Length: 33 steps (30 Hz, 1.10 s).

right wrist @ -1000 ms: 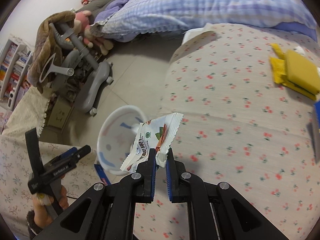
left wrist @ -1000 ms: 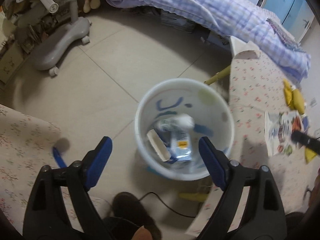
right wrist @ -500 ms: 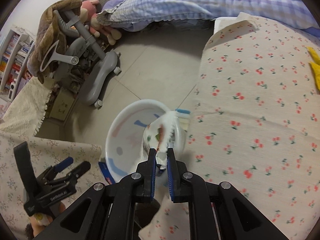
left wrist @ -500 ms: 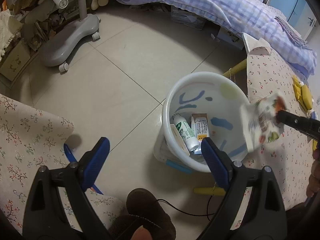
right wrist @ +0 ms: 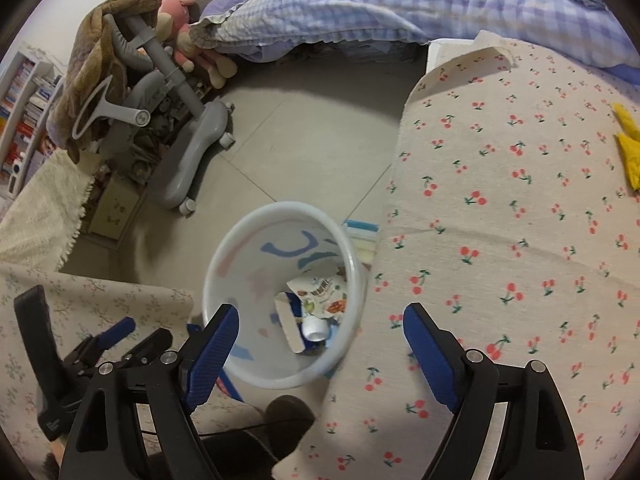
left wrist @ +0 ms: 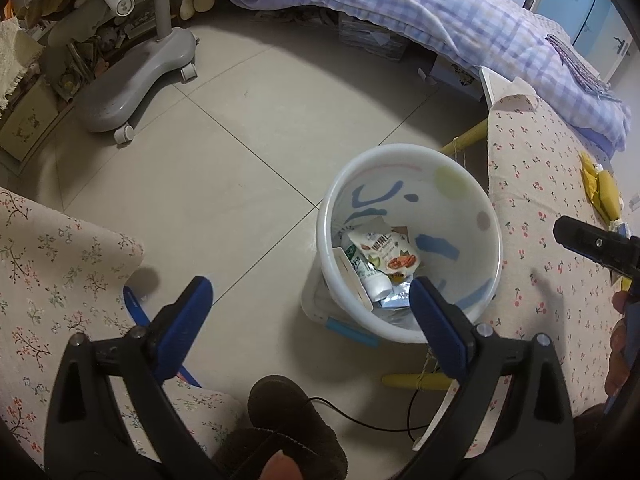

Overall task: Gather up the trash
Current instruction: 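Open the right tool over the white bin to drop the wrapper, then reach to the yellow paper bowl and grasp its rim with the right tool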

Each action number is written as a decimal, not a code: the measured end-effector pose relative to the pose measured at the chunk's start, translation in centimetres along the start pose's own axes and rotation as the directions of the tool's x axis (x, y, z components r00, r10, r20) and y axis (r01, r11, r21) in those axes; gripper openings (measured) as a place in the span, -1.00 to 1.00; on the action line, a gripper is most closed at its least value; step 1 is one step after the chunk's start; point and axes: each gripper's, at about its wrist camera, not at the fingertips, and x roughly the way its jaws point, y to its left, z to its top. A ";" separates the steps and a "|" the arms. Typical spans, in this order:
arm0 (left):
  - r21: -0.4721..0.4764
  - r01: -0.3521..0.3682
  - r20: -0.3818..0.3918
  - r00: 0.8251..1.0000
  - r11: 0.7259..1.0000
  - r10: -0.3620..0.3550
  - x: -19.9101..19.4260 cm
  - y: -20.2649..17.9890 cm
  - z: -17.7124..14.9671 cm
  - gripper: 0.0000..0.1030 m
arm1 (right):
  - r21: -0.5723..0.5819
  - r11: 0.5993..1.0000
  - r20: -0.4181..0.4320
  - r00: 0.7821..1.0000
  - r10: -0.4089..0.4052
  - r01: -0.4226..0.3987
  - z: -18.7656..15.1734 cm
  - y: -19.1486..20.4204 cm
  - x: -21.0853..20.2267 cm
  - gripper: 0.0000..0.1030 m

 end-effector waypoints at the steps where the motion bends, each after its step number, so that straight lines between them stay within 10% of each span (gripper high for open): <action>1: -0.001 0.002 0.000 1.000 1.000 -0.002 0.0 -0.1 0.0 0.91 | -0.002 1.000 0.002 1.000 -0.008 0.008 -0.1 -0.1 -0.2 0.69; 14: 0.065 0.060 0.005 0.998 0.996 -0.060 -0.6 -3.4 -0.2 0.98 | 0.037 0.980 0.116 0.974 -0.197 0.194 -0.9 -5.6 -5.8 0.83; 33: 0.187 0.144 -0.006 0.989 0.972 -0.145 -1.3 -12.9 0.0 0.98 | 0.309 0.854 0.172 0.859 -0.482 0.418 -5.0 -22.3 -18.5 0.84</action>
